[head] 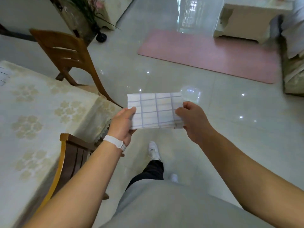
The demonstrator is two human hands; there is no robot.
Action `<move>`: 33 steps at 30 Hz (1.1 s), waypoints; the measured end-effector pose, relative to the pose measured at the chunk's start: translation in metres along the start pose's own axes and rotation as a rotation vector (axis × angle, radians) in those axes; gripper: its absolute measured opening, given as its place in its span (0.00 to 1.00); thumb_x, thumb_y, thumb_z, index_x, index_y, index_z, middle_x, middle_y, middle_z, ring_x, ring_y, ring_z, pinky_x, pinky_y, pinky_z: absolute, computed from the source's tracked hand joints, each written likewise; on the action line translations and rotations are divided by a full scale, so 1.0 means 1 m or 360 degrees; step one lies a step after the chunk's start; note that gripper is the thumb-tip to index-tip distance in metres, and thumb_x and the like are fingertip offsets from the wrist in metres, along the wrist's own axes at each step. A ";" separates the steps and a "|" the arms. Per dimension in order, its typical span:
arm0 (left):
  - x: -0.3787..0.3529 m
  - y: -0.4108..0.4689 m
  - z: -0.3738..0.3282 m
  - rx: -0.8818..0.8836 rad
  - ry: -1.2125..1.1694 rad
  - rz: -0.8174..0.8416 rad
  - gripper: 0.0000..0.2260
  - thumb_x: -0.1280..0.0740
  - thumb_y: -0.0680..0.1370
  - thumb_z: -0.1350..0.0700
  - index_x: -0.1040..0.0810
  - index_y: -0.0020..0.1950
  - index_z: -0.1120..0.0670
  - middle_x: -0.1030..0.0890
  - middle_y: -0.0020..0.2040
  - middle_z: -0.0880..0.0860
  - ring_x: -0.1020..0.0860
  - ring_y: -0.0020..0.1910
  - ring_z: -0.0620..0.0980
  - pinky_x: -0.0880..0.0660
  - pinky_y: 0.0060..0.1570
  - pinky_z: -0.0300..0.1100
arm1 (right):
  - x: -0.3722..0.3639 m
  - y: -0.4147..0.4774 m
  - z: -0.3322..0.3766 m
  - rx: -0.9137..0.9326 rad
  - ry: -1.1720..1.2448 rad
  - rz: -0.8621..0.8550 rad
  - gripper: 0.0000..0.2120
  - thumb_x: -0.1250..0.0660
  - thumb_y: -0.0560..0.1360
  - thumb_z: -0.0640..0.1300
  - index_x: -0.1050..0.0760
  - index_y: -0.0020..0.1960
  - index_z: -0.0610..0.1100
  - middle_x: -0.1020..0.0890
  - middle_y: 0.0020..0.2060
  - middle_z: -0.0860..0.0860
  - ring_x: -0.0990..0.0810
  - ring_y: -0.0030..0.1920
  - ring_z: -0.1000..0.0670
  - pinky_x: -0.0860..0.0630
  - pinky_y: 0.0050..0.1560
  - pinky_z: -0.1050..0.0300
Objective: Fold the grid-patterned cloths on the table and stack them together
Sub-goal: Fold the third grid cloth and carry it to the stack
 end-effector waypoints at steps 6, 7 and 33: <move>-0.003 0.070 -0.035 -0.0009 -0.0135 -0.0060 0.03 0.35 0.78 0.58 0.24 0.46 0.52 0.21 0.41 0.52 0.23 0.41 0.50 0.24 0.42 0.44 | -0.034 0.067 0.028 -0.0016 -0.0056 0.0035 0.05 0.37 0.71 0.37 0.23 0.42 0.43 0.20 0.41 0.43 0.23 0.42 0.45 0.29 0.42 0.49; -0.002 0.084 -0.044 -0.0017 -0.0152 -0.0055 0.03 0.35 0.78 0.59 0.24 0.46 0.52 0.21 0.41 0.52 0.23 0.41 0.50 0.24 0.41 0.44 | -0.043 0.080 0.034 -0.0023 -0.0072 0.0046 0.05 0.37 0.71 0.37 0.23 0.43 0.43 0.20 0.41 0.43 0.23 0.41 0.45 0.29 0.42 0.49; 0.043 0.336 -0.224 -0.0043 -0.0416 -0.0394 0.07 0.32 0.77 0.56 0.23 0.54 0.54 0.19 0.56 0.60 0.20 0.56 0.60 0.25 0.58 0.60 | -0.243 0.368 0.188 0.0073 -0.0365 0.0453 0.05 0.34 0.68 0.39 0.24 0.35 0.47 0.24 0.33 0.47 0.26 0.36 0.47 0.32 0.36 0.53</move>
Point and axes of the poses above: each hand's wrist, its own y-axis towards the middle knuckle, its own x-axis out of the back of the hand, z = x × y, the point moved 3 cm from there along y, towards the middle knuckle
